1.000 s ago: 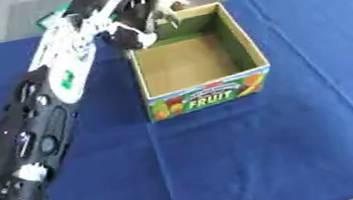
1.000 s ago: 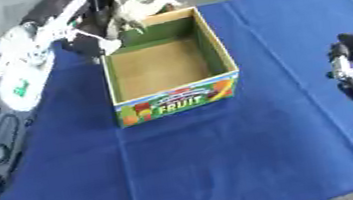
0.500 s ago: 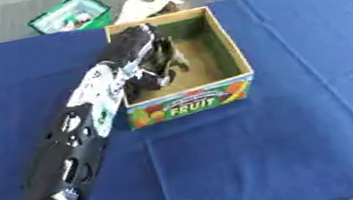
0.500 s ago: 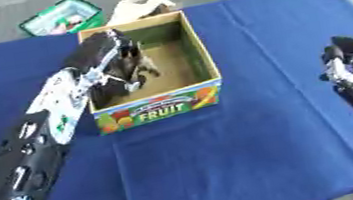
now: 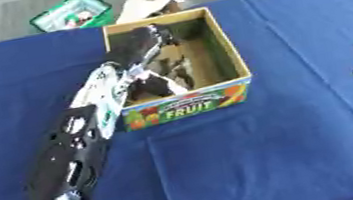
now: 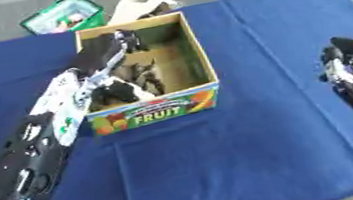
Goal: Pick up objects on the table and place them in the box.
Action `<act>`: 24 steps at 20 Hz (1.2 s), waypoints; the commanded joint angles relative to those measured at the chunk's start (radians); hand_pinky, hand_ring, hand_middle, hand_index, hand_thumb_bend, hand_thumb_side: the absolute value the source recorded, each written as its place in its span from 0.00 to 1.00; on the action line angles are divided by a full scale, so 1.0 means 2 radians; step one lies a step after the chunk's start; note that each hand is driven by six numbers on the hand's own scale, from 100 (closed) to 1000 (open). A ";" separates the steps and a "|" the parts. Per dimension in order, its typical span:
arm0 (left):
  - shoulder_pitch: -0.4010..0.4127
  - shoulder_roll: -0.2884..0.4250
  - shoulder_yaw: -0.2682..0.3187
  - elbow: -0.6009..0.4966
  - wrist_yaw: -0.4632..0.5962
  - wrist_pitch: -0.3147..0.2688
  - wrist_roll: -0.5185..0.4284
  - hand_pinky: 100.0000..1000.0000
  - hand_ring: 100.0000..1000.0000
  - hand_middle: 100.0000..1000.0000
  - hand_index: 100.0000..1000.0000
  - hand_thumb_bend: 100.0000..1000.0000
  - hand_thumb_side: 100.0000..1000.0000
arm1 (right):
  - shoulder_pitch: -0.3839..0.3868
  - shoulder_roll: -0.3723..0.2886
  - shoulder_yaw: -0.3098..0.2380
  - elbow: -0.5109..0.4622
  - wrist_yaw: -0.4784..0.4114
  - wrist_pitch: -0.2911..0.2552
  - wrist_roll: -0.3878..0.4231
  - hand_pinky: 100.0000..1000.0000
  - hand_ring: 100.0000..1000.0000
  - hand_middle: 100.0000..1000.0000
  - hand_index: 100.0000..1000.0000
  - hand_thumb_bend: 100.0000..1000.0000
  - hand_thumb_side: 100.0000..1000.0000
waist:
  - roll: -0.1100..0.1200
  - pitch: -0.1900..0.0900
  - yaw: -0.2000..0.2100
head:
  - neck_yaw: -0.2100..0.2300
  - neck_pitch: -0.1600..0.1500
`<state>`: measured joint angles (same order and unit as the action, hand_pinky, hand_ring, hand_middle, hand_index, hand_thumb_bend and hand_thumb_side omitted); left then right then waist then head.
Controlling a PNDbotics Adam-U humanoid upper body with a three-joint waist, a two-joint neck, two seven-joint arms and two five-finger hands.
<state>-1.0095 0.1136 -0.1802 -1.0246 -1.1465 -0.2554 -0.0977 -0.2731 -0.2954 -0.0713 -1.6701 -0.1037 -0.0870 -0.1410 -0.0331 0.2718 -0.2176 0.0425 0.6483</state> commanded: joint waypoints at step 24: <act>0.207 0.202 0.097 -0.394 0.266 0.122 0.020 0.57 0.47 0.45 0.61 0.68 0.30 | 0.010 -0.015 -0.026 -0.004 0.004 -0.003 -0.021 0.52 0.72 0.64 0.77 0.00 0.30 | -0.004 -0.008 0.072 | -0.048 -0.013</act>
<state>-0.5892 0.4845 -0.0163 -1.7859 -0.6120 -0.0287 -0.0698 -0.2461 -0.2964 -0.1112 -1.6653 -0.0988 -0.0925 -0.1772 -0.0409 0.2714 -0.0734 -0.0478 0.6316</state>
